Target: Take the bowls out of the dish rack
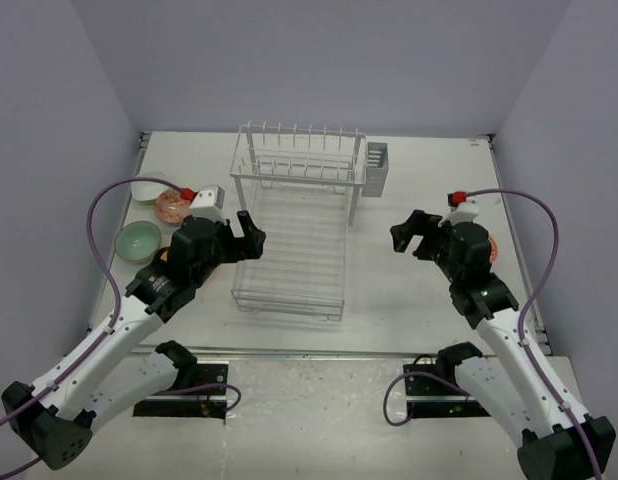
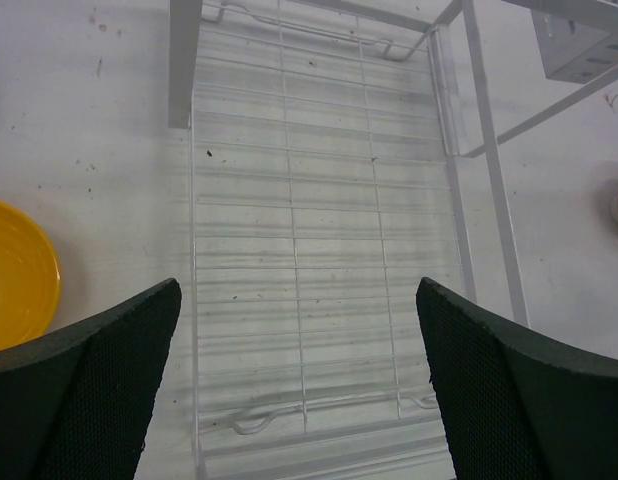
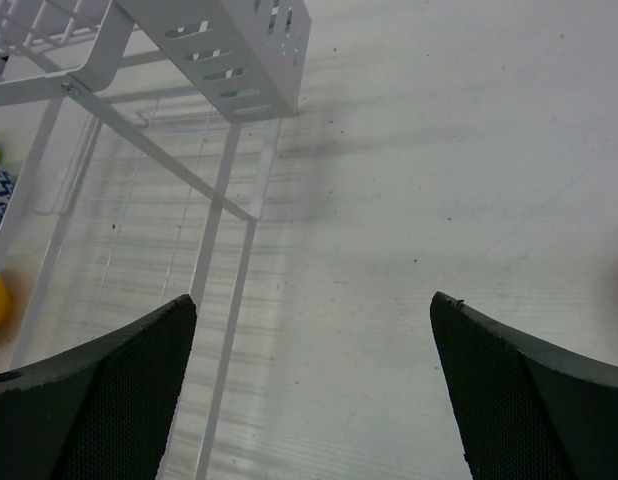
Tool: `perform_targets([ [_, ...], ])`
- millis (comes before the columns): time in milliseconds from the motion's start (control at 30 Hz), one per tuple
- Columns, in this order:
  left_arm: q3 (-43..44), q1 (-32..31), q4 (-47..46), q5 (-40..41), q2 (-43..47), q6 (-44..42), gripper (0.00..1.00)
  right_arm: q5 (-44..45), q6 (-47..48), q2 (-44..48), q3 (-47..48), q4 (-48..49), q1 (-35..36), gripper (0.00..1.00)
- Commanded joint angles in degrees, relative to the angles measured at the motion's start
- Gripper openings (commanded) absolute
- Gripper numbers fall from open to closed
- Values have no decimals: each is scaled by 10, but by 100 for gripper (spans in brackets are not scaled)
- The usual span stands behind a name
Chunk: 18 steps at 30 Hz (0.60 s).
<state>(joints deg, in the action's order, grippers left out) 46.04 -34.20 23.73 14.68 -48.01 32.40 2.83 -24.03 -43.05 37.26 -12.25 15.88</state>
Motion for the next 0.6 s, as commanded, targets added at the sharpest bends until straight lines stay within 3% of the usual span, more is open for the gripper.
perform_targets([
  [0, -6, -2, -29, 13, 7, 9, 100, -25, 4, 0, -12, 25, 9, 99],
  [567, -17, -2, -45, 7, 6, 3, 100, -42, 21, -53, -16, 39, 70, 99],
])
